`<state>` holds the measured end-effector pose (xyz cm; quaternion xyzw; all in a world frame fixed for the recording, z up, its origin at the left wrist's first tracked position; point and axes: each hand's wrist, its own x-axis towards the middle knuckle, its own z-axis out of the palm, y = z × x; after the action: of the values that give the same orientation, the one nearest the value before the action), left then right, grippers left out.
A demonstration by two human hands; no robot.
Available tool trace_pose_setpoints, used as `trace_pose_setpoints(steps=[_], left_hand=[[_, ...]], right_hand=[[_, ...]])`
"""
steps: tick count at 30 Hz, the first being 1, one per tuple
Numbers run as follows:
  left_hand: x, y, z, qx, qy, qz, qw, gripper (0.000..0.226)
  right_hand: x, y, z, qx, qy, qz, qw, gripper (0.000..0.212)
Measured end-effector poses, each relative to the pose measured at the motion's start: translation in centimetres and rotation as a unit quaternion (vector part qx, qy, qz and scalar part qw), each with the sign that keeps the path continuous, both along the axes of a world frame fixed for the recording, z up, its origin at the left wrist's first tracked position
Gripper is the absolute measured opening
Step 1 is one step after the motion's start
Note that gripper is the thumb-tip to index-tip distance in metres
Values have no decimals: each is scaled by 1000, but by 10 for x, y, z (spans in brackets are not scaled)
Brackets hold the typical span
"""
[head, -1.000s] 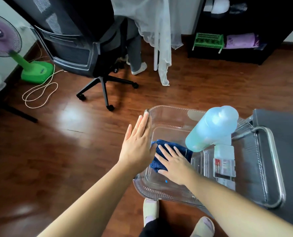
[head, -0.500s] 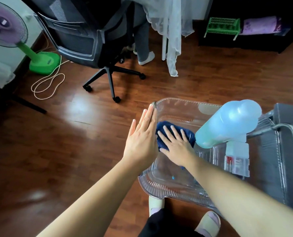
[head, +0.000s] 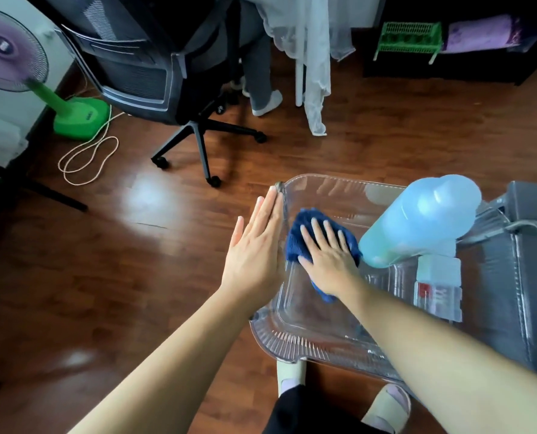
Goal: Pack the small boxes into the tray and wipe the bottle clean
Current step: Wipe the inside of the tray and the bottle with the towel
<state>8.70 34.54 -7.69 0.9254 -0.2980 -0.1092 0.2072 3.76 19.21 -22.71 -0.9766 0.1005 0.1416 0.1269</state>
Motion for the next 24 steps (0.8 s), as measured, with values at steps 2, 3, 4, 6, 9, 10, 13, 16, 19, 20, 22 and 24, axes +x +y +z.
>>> trace_pose_setpoints(steps=[2,3,4,6,9,10,13,16,19,20,22,24], left_hand=[[2,-1,-2,-1,-4,2,1000,83],[2,-1,-2,-3,-2,4,1000,83],[2,-1,-1,-3,2,6,1000,83],[2,-1,0,-4,5,11,1000,83],[1,-2,2,-1,5,11,1000,81],[1,-2,3,0,4,10,1000,81],[2,-3,5,2,11,11,1000,82],[2,-3,3,-5,16,12,1000,83],[2,-3,1,-15,18,12,1000,78],[2,-3,1,-15,16,13,1000,77],[4,-4,3,-14,12,16,1000,77],[6,-4,3,-8,12,14,1000,75]], right_hand=[[20,6,3,14,11,-15,1000,64],[19,9,2,11,14,11,1000,64],[9,12,0,9,16,55,998,64],[-32,20,-2,22,23,173,984,63],[-91,14,0,56,67,316,945,67],[-100,2,4,59,78,327,940,71],[-116,-41,13,59,128,318,938,80],[-117,-59,12,20,125,290,948,81],[-81,-29,6,-5,73,176,982,68],[-66,-18,6,1,55,134,989,66],[-48,0,5,12,33,110,993,63],[-54,8,5,12,40,164,986,64]])
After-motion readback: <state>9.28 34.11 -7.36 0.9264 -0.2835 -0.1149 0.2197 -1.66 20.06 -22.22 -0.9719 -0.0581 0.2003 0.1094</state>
